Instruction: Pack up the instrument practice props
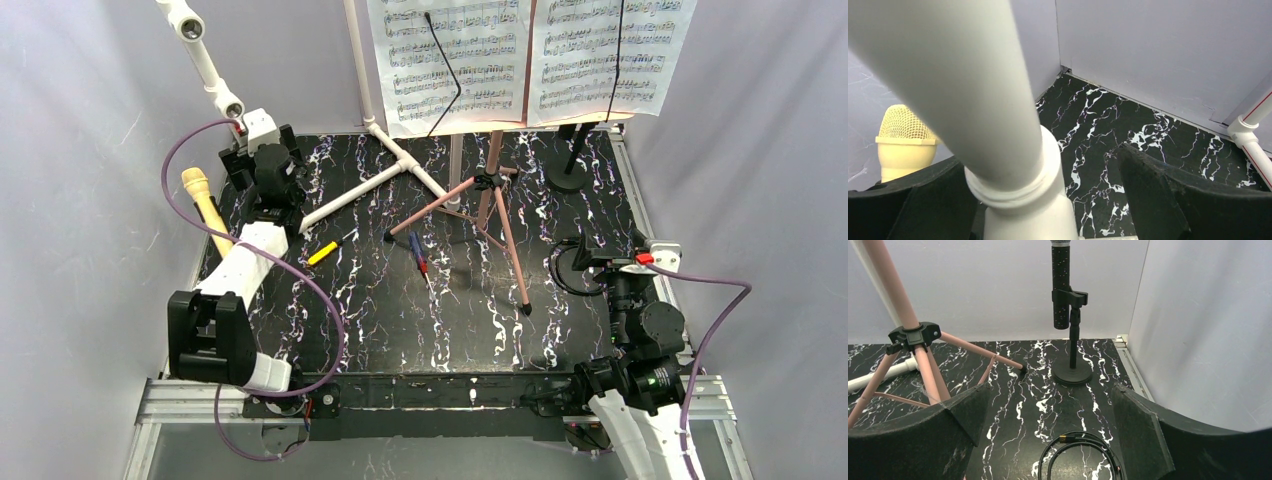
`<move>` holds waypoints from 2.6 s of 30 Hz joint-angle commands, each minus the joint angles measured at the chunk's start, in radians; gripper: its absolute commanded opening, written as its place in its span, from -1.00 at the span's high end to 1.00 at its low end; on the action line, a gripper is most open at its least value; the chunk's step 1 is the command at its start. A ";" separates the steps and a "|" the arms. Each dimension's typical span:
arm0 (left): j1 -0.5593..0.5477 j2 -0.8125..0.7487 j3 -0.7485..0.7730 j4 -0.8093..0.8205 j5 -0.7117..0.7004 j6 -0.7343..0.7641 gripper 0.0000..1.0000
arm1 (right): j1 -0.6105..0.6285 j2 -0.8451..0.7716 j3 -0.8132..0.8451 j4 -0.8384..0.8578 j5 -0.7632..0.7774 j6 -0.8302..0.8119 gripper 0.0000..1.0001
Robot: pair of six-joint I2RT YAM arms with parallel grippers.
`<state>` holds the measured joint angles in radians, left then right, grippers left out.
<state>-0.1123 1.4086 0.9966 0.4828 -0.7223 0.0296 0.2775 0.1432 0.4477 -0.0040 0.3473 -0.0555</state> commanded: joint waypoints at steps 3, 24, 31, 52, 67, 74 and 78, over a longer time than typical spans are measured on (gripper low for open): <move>0.026 0.042 0.071 0.040 -0.005 -0.002 -0.96 | 0.007 0.023 0.028 0.018 -0.061 -0.013 -0.97; 0.031 -0.429 -0.086 -0.334 0.263 -0.158 -0.96 | 0.006 0.313 0.214 -0.112 -0.481 0.094 -0.97; 0.027 -0.560 -0.062 -0.553 0.659 -0.220 -0.96 | 0.007 0.504 0.216 0.062 -0.619 0.181 -0.97; -0.136 -0.616 -0.178 -0.426 1.004 -0.093 -0.96 | 0.073 1.021 0.200 0.537 -0.619 0.182 -0.26; -0.181 -0.600 -0.164 -0.425 1.157 -0.086 -0.96 | 0.083 0.994 0.159 0.410 -0.674 0.090 0.91; -0.183 -0.605 -0.099 -0.459 1.206 -0.117 -0.96 | 0.056 0.995 0.210 0.290 -0.675 -0.016 0.97; -0.184 -0.616 -0.059 -0.499 1.209 -0.120 -0.96 | 0.013 1.053 0.268 0.218 -0.756 -0.057 0.97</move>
<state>-0.2913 0.8131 0.8684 0.0189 0.4473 -0.0807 0.3351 1.1458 0.6487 0.3325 -0.3408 0.0067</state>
